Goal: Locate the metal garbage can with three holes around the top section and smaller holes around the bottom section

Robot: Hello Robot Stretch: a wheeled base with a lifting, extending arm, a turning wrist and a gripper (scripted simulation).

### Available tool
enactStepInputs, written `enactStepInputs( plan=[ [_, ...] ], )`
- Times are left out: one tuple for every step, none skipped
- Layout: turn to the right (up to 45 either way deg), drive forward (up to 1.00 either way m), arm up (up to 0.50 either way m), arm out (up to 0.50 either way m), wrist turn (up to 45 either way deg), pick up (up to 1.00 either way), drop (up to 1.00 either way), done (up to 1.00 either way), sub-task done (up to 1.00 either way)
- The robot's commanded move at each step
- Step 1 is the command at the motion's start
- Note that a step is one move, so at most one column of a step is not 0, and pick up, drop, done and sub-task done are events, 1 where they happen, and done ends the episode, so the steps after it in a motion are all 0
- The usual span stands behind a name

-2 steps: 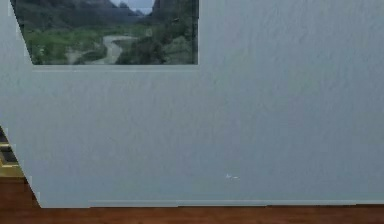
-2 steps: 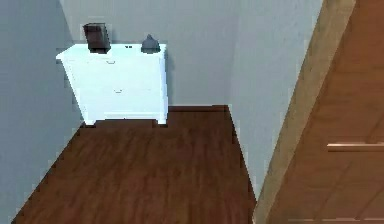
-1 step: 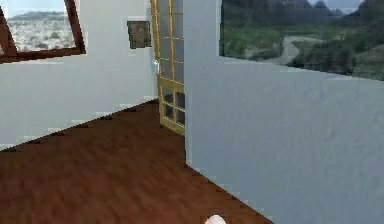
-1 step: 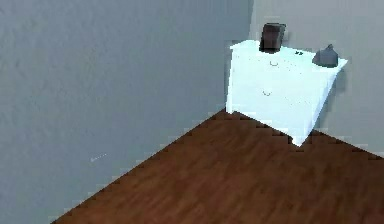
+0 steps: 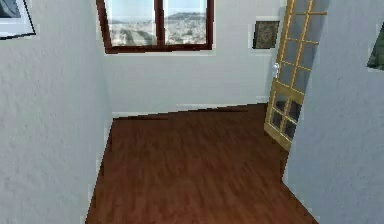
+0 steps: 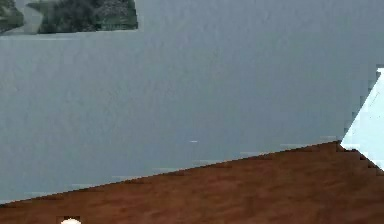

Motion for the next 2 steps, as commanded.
enactStepInputs(
  plan=[
    [0.0, 0.75, 0.00, 0.00, 0.0, 0.00, 0.00, 0.00, 0.00],
    [21.0, 0.00, 0.00, 0.00, 0.0, 0.00, 0.00, 0.00, 0.00]
  ],
)
